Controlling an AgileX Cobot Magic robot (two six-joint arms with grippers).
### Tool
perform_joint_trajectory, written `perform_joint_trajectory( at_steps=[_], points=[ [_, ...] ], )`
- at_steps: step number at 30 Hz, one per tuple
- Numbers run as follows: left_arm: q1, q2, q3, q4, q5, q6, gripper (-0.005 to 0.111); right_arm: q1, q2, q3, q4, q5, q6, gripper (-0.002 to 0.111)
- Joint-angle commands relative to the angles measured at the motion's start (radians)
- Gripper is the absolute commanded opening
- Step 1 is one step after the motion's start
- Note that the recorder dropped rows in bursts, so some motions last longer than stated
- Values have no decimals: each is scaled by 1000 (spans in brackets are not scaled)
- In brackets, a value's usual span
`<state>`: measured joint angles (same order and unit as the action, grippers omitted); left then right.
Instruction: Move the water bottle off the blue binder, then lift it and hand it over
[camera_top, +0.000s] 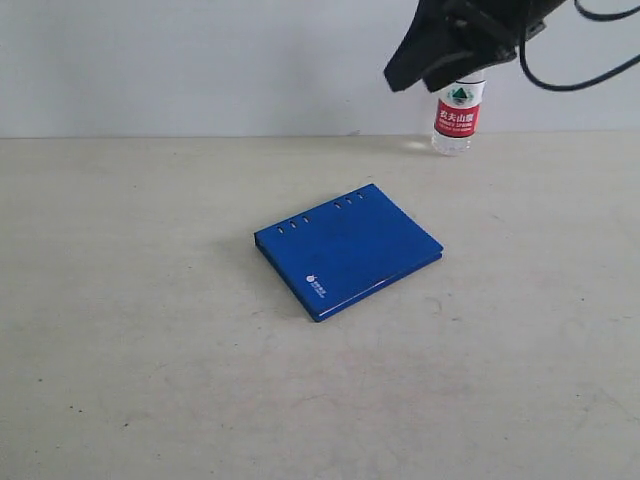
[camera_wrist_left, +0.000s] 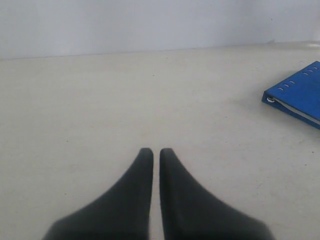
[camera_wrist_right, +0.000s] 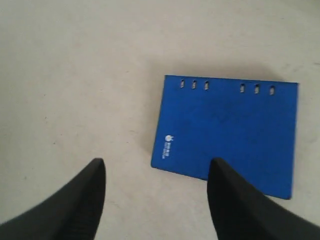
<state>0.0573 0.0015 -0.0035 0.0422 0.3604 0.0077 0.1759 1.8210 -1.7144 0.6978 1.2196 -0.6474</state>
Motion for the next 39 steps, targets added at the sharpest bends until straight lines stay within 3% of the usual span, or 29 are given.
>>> perform_joint_trajectory(
  at_steps=[1,6,11,15,18,21,24,30,35,39],
  points=[
    [-8,-1,3,141,-4,159,4,-2,-11,105,51,2,-79,52],
    [-8,-1,3,403,-4,301,4,-2,-11,230,51,-126,-83,52],
    [-8,-1,3,673,-4,324,4,-2,-11,323,51,-117,-73,52],
    [-8,-1,3,743,-34,324,4,-2,-11,378,51,-58,-48,52],
    [-8,-1,3,741,-218,324,4,-2,-11,413,51,-49,-20,52],
    [-8,-1,3,571,-352,168,4,-2,-11,427,51,-47,-13,52],
    [-8,-1,3,280,-360,-139,4,-2,-11,427,51,-47,-12,52],
    [-8,-1,3,-136,-310,-654,4,-4,-11,427,26,-49,-42,52],
    [-8,-1,3,-310,-304,-904,4,-4,-26,409,47,-27,-35,52],
    [-8,-1,3,-290,-330,-875,4,-6,-88,310,47,2,-30,52]
  ],
)
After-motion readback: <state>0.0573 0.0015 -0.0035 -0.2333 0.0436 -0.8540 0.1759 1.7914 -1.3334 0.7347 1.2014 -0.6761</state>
